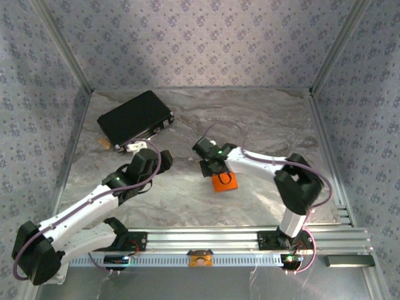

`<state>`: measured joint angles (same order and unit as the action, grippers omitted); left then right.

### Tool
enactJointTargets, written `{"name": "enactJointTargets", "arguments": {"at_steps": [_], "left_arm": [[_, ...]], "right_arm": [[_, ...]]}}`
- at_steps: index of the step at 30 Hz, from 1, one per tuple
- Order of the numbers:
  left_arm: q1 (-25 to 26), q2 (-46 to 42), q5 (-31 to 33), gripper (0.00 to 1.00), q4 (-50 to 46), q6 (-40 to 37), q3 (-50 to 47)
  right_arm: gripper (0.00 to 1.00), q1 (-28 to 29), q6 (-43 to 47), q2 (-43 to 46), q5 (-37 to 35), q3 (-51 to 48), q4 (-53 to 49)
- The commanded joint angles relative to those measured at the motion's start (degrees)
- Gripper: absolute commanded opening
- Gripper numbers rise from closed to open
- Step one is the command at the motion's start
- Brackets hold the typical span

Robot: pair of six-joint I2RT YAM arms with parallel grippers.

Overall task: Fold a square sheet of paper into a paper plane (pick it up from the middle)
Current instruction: Turn over the paper at the center of the table, then third fold the triangle at the center of the table.

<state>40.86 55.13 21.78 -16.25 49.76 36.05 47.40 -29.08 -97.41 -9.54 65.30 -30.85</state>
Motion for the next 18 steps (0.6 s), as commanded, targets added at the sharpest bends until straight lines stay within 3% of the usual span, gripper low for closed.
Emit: {"name": "enactJointTargets", "arguments": {"at_steps": [1, 6, 9, 12, 18], "left_arm": [[-0.93, 3.74, -6.27, 0.86, 2.11, -2.48, 1.80], [-1.24, 13.18, -16.54, 0.74, 6.38, -4.37, 5.06], [-1.31, 21.12, -24.12, 0.60, 7.33, -4.90, 9.28], [-1.05, 28.48, -32.02, 0.53, 9.46, -4.92, 13.05], [0.50, 34.71, -35.49, 0.53, 11.88, -3.19, 16.11]], "right_arm": [[0.44, -6.66, -0.53, 7.87, 14.20, -5.39, 6.78], [0.30, -21.13, -4.28, 14.72, 29.97, -18.64, 16.85], [0.22, -27.57, -6.00, 14.93, 36.12, -23.32, 20.79], [0.17, -30.81, -6.44, 13.52, 40.12, -25.56, 23.66], [0.12, -31.76, -8.87, 9.84, 43.42, -25.97, 26.54]]}}
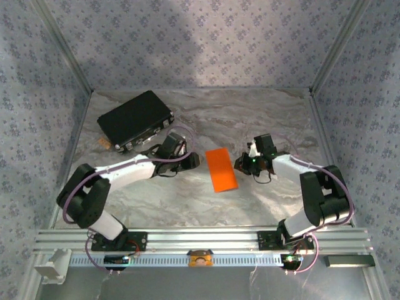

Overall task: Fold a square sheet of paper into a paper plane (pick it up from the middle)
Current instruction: Third fold the triangle at the center of the table.

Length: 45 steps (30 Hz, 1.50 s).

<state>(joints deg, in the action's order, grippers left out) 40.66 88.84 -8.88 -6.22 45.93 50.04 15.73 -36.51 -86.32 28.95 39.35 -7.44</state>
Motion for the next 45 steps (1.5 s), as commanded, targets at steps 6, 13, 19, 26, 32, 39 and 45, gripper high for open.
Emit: {"name": "enactJointTargets", "arguments": {"at_steps": [6, 13, 19, 26, 32, 39, 45], "left_arm": [[1.00, 2.11, -4.78, 0.55, 2.57, 1.26, 2.15], [1.09, 3.08, -5.67, 0.55, 2.71, 1.50, 2.80], [1.08, 3.61, -7.00, 0.54, 4.20, 2.41, 2.82], [1.14, 4.65, -9.44, 0.54, 4.61, 2.23, 3.01], [1.17, 6.42, -12.02, 0.53, 6.25, 2.91, 3.31], [1.17, 9.61, -13.96, 0.47, 8.81, 5.24, 3.66], [1.17, 12.90, -15.84, 0.42, 12.17, 8.17, 3.27]], "right_arm": [[0.11, 0.26, -1.37, -4.32, 6.29, 0.37, 4.32], [0.11, 0.41, -1.54, -6.19, 7.17, 0.13, 5.56], [0.11, 0.36, -2.40, -7.76, 8.21, -0.11, 6.87], [0.11, 1.73, -3.46, -8.11, 5.35, -0.62, 5.10], [0.11, 3.48, -8.58, -9.80, 3.03, -1.67, 4.60], [0.09, 4.94, -15.70, -9.26, 2.28, -4.78, 9.28], [0.08, 4.97, -16.22, -9.25, 1.63, -5.01, 9.11]]}}
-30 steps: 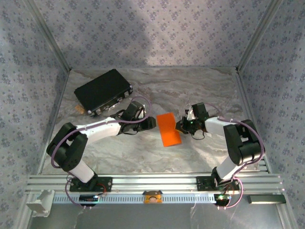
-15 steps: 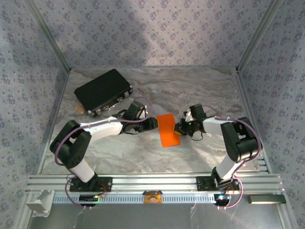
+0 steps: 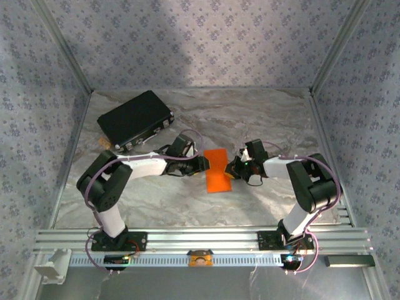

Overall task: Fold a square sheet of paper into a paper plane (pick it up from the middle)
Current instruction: Third fold the triangle at the center of the table.

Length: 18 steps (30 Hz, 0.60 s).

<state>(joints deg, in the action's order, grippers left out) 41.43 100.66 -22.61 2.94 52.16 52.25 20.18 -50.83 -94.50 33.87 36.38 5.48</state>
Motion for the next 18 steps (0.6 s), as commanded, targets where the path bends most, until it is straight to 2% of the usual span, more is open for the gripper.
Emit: {"name": "enactJointTargets", "arguments": {"at_steps": [1, 18], "left_arm": [[0.42, 1.49, -2.26, 0.41, 3.10, 2.27, 1.09], [0.58, 4.67, -4.29, 0.41, 1.40, 3.21, 2.13]], "right_arm": [[0.08, 0.49, -1.86, -1.01, -3.42, -2.02, -3.81], [0.07, 0.47, -1.24, -1.63, -3.37, -1.59, -4.59]]}}
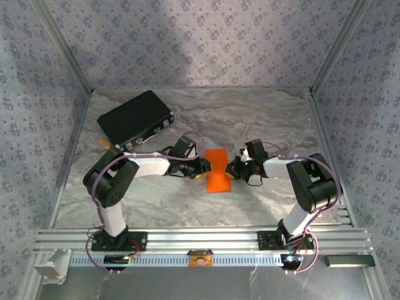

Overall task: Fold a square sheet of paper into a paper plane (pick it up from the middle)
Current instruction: Third fold the triangle at the center of the table.

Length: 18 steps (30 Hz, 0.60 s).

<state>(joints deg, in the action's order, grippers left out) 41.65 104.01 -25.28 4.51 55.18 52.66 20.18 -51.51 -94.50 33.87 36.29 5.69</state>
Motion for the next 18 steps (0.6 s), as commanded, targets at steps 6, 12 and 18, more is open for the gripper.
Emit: {"name": "enactJointTargets", "arguments": {"at_steps": [6, 12, 18], "left_arm": [[0.62, 2.58, -2.42, 0.41, 0.29, 0.36, 2.26], [0.59, 2.57, -3.09, 0.41, 1.54, 0.54, 2.08], [0.57, 1.08, -2.41, 0.40, 2.91, 0.77, 1.48]], "right_arm": [[0.07, 0.51, -0.43, -1.55, -3.22, -1.51, -4.61], [0.07, 0.51, -0.25, -1.37, -3.02, -1.57, -4.32], [0.07, 0.45, -0.26, -1.43, -3.08, -1.58, -4.42]]}}
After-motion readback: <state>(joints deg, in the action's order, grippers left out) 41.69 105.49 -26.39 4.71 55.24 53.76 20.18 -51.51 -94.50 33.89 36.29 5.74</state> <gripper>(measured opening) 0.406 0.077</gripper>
